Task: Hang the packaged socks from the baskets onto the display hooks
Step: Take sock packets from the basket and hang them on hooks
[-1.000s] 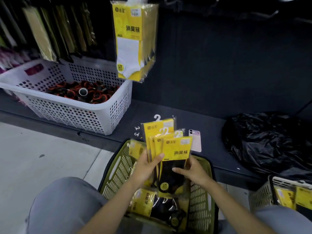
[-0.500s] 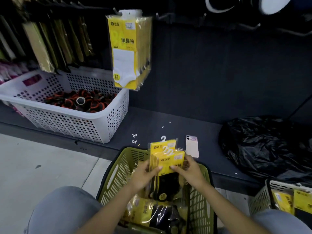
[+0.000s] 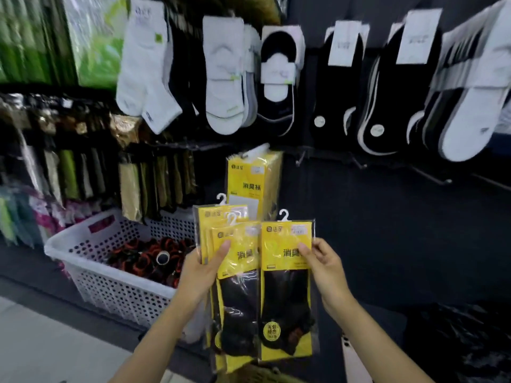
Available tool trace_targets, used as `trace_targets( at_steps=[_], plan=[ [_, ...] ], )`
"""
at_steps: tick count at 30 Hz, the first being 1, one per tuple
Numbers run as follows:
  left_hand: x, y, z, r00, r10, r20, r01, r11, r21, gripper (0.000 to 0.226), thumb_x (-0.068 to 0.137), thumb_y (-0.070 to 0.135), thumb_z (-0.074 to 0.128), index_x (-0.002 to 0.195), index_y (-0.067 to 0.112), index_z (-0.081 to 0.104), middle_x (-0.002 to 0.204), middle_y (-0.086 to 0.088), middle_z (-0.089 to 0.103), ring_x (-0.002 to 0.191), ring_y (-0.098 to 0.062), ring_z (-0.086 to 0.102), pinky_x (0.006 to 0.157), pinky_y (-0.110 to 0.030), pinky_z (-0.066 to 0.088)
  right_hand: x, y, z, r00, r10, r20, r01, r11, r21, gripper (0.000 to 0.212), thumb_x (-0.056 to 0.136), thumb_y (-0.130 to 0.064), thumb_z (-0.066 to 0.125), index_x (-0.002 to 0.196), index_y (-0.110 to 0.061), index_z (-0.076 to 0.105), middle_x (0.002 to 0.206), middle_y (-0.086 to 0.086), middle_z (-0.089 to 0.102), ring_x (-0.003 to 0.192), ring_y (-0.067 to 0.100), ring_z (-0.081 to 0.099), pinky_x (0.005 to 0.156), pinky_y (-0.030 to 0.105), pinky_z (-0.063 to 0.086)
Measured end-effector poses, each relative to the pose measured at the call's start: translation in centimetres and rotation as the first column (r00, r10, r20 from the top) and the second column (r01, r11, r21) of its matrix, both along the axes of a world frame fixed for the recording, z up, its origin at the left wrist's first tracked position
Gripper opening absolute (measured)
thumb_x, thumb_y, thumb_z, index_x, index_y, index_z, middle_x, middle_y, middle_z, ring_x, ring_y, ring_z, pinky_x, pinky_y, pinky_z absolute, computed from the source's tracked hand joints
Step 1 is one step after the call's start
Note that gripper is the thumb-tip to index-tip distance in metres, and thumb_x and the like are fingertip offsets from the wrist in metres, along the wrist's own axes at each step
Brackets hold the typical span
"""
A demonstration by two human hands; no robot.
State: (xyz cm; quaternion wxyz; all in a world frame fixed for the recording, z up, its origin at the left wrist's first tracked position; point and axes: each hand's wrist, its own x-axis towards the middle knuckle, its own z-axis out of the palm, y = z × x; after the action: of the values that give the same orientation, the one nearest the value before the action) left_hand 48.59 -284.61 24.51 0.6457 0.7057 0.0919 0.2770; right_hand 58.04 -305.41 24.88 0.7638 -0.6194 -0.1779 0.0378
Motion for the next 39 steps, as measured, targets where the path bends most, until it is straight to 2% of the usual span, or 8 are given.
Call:
trace_targets(
  at_steps=[8, 14, 19, 23, 26, 29, 33, 39],
  plan=[
    [0.4, 9.3, 5.4, 0.944, 0.325, 0.057, -0.330, 0.933, 0.144, 0.048, 0.072, 0.066, 0.059, 0.081, 0.018, 0.055, 0.064, 0.007, 0.058, 0.064, -0.015, 0.053, 0.066, -0.030, 0.042, 5.2, 9.4, 7.2, 0.985, -0.078, 0.153, 0.085, 0.996, -0.038, 0.005, 0.095, -0.016, 0.056, 0.099, -0.014, 0.058, 0.098, 0.005, 0.073, 0.092, 0.017, 0.069, 0.085, 0.034, 0.055],
    [0.4, 11.5, 6.4, 0.905, 0.404, 0.132, -0.421, 0.895, 0.149, 0.038, 0.071, 0.068, 0.057, 0.068, 0.037, 0.035, 0.057, 0.019, 0.040, 0.049, 0.005, 0.035, 0.053, -0.019, 0.026, 8.1, 13.6, 7.3, 0.968, -0.166, 0.188, 0.193, 0.972, -0.137, 0.028, 0.095, -0.022, 0.056, 0.120, -0.009, 0.056, 0.117, 0.005, 0.067, 0.111, 0.019, 0.062, 0.097, 0.040, 0.050],
    [1.0, 13.0, 6.1, 0.918, 0.379, 0.119, -0.394, 0.907, 0.152, 0.051, 0.070, 0.073, 0.055, 0.089, 0.026, 0.046, 0.083, -0.002, 0.048, 0.076, -0.015, 0.045, 0.060, -0.025, 0.035, 9.8, 14.1, 6.2, 0.951, -0.209, 0.226, 0.245, 0.958, -0.146, 0.019, 0.095, -0.022, 0.057, 0.111, -0.012, 0.061, 0.104, -0.001, 0.070, 0.098, 0.011, 0.066, 0.085, 0.027, 0.052],
    [1.5, 12.5, 6.2, 0.931, 0.346, 0.116, -0.359, 0.927, 0.111, 0.057, 0.068, 0.072, 0.056, 0.080, 0.017, 0.051, 0.072, -0.006, 0.039, 0.063, -0.020, 0.037, 0.060, -0.034, 0.034, 11.2, 14.6, 6.2, 0.931, -0.257, 0.260, 0.306, 0.936, -0.171, 0.012, 0.094, -0.023, 0.058, 0.101, -0.015, 0.063, 0.095, -0.006, 0.070, 0.090, 0.007, 0.065, 0.069, 0.014, 0.047],
    [1.9, 11.3, 6.5, 0.940, 0.319, 0.124, -0.330, 0.940, 0.086, 0.043, 0.072, 0.065, 0.058, 0.074, 0.025, 0.044, 0.076, -0.005, 0.044, 0.066, -0.019, 0.045, 0.064, -0.028, 0.038, 11.9, 14.9, 6.2, 0.911, -0.317, 0.264, 0.380, 0.892, -0.243, 0.019, 0.092, -0.029, 0.061, 0.098, -0.012, 0.065, 0.091, -0.002, 0.070, 0.088, 0.013, 0.066, 0.066, 0.019, 0.047],
    [2.3, 9.9, 6.5, 0.944, 0.297, 0.145, -0.310, 0.948, 0.074, 0.029, 0.075, 0.057, 0.059, 0.069, 0.032, 0.045, 0.066, 0.018, 0.052, 0.057, 0.007, 0.050, 0.059, -0.011, 0.037, 11.9, 14.6, 6.4, 0.911, -0.361, 0.201, 0.407, 0.868, -0.284, 0.024, 0.089, -0.033, 0.064, 0.100, -0.011, 0.062, 0.096, -0.001, 0.067, 0.087, 0.013, 0.061, 0.071, 0.024, 0.048],
    [2.3, 9.5, 6.1, 0.957, 0.259, 0.128, -0.273, 0.956, 0.110, 0.042, 0.076, 0.061, 0.058, 0.080, 0.019, 0.049, 0.067, 0.002, 0.043, 0.059, -0.007, 0.040, 0.058, -0.016, 0.034, 9.9, 13.2, 6.3, 0.886, -0.387, 0.255, 0.441, 0.873, -0.207, 0.024, 0.086, -0.026, 0.069, 0.102, -0.019, 0.053, 0.102, -0.003, 0.058, 0.088, 0.009, 0.056, 0.065, 0.012, 0.040],
    [2.5, 7.4, 6.2, 0.974, 0.203, 0.102, -0.210, 0.975, 0.068, 0.046, 0.074, 0.060, 0.061, 0.068, 0.015, 0.054, 0.063, 0.000, 0.044, 0.051, 0.000, 0.044, 0.053, -0.010, 0.038, 4.3, 12.4, 6.9, 0.973, 0.040, 0.226, 0.008, 0.978, -0.208, 0.014, 0.089, -0.039, 0.058, 0.096, -0.027, 0.060, 0.102, -0.004, 0.064, 0.091, 0.007, 0.062, 0.079, 0.019, 0.049]
  ],
)
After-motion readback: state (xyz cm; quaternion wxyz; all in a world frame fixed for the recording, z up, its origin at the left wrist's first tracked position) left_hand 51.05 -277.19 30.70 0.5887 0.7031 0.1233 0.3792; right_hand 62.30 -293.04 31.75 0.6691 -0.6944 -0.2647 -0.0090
